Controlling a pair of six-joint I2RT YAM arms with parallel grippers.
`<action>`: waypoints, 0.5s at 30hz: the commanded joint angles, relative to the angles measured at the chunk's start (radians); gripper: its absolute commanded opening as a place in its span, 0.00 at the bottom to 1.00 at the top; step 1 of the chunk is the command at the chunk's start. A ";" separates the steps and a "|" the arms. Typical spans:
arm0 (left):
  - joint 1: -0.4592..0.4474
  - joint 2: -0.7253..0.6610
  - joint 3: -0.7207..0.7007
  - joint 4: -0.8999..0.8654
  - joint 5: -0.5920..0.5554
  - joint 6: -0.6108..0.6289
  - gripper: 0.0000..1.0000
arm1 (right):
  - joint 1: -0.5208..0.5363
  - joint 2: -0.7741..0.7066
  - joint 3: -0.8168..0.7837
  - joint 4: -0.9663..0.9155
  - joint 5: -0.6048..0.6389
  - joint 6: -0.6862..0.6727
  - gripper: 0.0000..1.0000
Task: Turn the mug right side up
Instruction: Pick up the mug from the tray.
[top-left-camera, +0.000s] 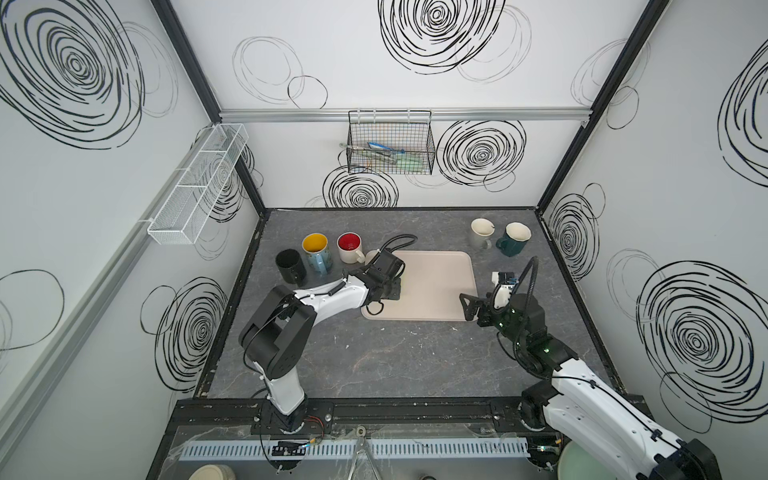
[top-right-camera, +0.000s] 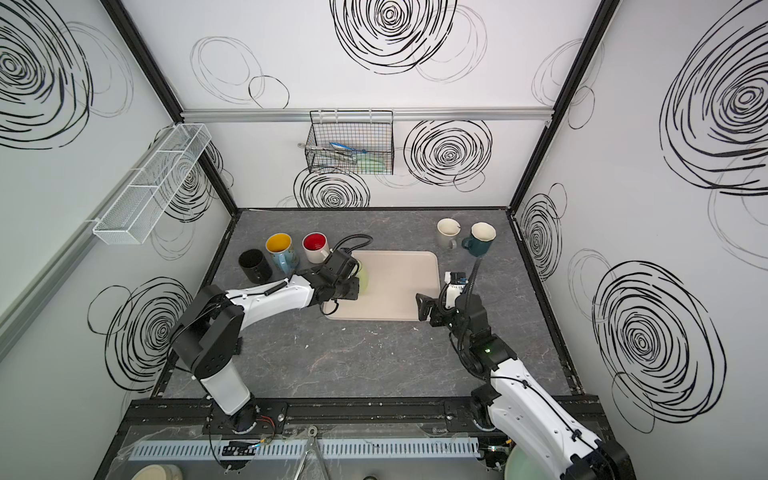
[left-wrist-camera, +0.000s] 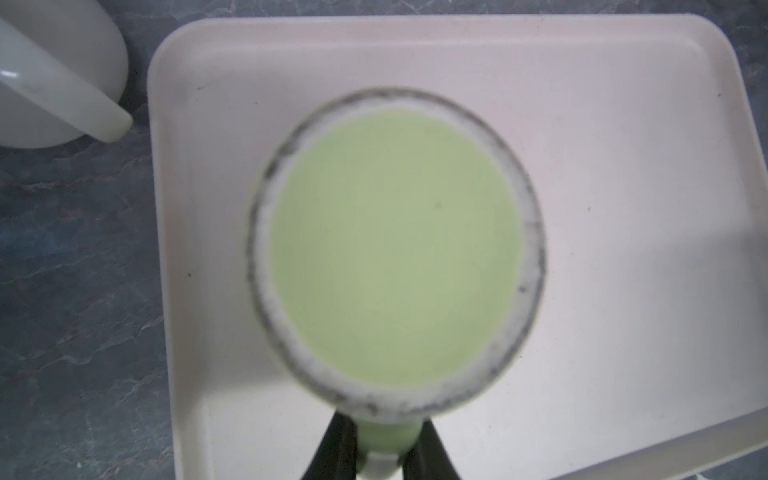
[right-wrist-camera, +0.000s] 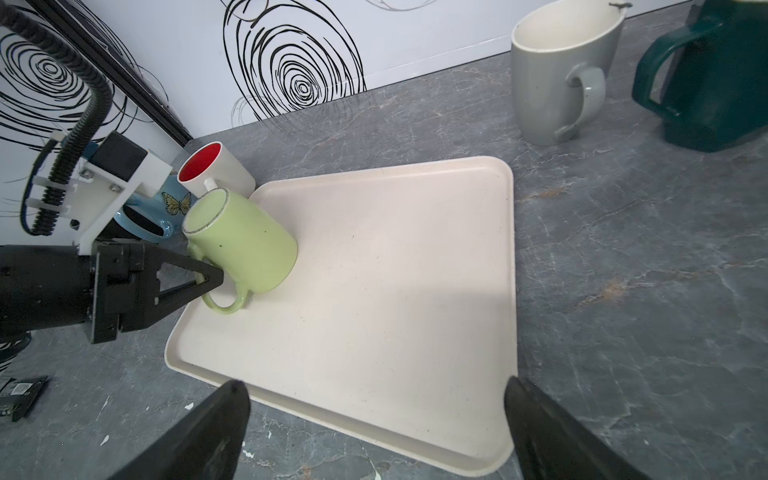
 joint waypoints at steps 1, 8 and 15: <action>0.001 0.029 0.046 -0.032 -0.009 0.023 0.15 | -0.003 -0.004 -0.014 0.008 0.012 -0.001 1.00; 0.000 0.052 0.084 -0.090 -0.087 0.024 0.05 | -0.004 -0.006 -0.010 0.003 0.009 0.004 1.00; -0.007 0.085 0.126 -0.162 -0.172 0.052 0.11 | -0.003 0.000 -0.012 0.005 0.009 0.009 1.00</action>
